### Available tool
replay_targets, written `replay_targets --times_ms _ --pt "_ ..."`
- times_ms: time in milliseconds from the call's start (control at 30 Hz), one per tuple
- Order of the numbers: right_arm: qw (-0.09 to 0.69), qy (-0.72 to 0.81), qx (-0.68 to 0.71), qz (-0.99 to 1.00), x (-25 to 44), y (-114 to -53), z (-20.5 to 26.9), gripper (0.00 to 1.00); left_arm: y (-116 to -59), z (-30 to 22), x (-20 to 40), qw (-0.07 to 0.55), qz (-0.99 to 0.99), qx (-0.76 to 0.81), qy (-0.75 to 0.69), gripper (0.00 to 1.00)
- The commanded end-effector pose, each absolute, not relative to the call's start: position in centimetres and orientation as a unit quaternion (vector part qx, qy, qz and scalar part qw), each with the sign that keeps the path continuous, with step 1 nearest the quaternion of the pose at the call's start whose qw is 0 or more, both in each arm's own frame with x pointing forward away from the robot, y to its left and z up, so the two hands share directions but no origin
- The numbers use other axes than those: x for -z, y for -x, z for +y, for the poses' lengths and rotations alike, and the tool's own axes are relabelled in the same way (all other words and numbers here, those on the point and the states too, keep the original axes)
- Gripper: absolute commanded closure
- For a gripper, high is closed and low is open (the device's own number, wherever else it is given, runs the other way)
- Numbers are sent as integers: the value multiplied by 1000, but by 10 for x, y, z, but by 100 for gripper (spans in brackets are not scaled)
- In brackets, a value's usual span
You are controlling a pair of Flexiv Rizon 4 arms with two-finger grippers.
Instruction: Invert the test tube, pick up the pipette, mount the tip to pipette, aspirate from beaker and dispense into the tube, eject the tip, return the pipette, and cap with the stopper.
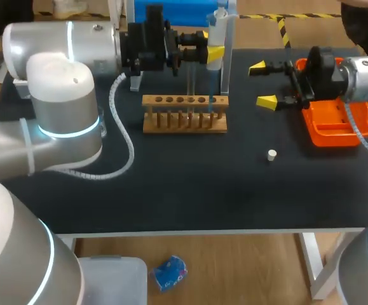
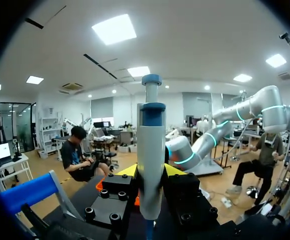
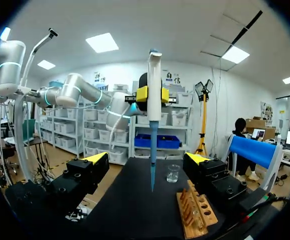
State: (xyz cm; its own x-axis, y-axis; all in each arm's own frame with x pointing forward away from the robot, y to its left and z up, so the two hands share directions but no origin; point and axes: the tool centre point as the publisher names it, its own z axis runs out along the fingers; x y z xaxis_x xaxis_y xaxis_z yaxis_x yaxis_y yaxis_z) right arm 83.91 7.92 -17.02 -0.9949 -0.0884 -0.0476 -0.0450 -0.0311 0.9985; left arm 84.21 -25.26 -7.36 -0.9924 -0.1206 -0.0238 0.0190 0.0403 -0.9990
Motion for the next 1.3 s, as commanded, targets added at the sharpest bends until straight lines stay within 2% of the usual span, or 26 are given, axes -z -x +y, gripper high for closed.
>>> replay_targets --times_ms 33,433,900,1300 --pt "15 -49 717 -695 171 -840 79 0 -837 -258 83 58 709 701 40 100" --pt "15 -49 717 -695 171 -840 79 0 -837 -258 83 58 709 701 40 100" --pt "26 -34 708 -705 167 -847 112 0 -844 -266 120 46 710 700 58 100" --pt "35 -33 705 -707 167 -838 128 0 -849 -271 128 48 716 693 59 100"
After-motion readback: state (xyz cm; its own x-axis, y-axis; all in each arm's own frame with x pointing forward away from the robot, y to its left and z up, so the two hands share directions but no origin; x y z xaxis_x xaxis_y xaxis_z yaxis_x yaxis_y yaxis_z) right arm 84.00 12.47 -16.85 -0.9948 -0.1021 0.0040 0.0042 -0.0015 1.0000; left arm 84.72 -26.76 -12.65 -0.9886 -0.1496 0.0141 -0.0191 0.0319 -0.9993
